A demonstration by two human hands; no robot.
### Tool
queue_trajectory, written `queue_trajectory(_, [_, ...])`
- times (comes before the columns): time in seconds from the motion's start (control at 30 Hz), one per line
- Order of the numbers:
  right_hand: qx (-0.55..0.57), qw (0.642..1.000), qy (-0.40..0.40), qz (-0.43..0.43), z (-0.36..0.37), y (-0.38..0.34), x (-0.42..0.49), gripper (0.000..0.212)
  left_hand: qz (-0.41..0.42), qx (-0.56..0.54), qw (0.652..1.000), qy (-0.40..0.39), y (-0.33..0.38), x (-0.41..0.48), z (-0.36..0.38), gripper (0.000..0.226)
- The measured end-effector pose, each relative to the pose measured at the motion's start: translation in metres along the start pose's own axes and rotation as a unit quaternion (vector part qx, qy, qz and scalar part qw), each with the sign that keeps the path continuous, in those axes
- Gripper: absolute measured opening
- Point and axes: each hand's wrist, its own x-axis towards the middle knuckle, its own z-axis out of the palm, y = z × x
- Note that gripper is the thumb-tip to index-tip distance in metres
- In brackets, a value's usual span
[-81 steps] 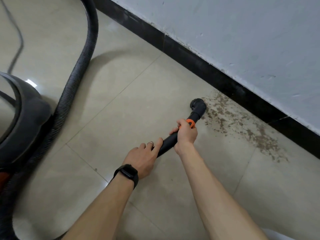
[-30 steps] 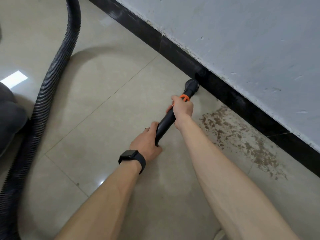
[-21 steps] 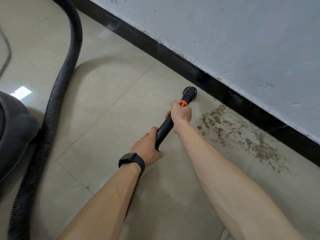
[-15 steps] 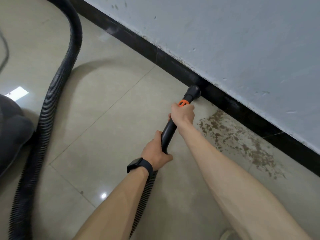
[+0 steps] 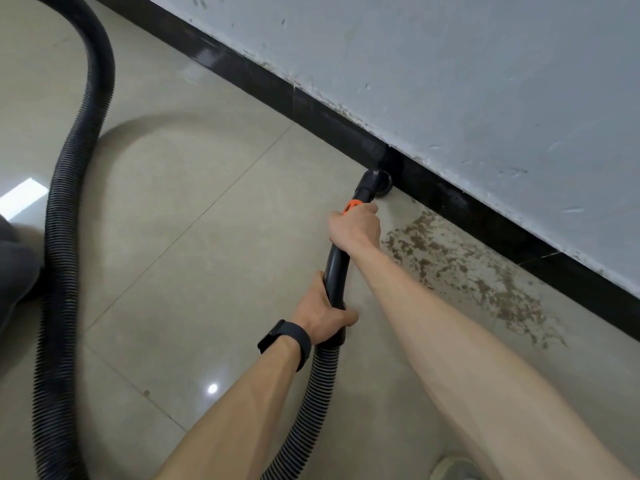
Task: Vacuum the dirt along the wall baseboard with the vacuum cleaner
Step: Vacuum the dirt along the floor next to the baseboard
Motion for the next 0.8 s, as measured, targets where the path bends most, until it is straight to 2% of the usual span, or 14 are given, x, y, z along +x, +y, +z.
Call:
queue_trajectory(0.43, [0.008,1.0,0.002,0.014,-0.022,0.033,-0.005,0.036,0.003,0.018,1.0,-0.005,-0.002,-0.006,0.034,0.057])
queue_trajectory(0.7, [0.047,0.998,0.007,0.032,-0.033,0.047,-0.011,0.035,0.012,0.064,0.998,-0.001,-0.002,-0.012,0.045,0.056])
queue_trajectory(0.8, [0.097,0.994,0.004,0.046,-0.038,0.05,-0.012,0.034,0.017,0.098,0.995,-0.002,0.002,-0.013,0.043,0.057])
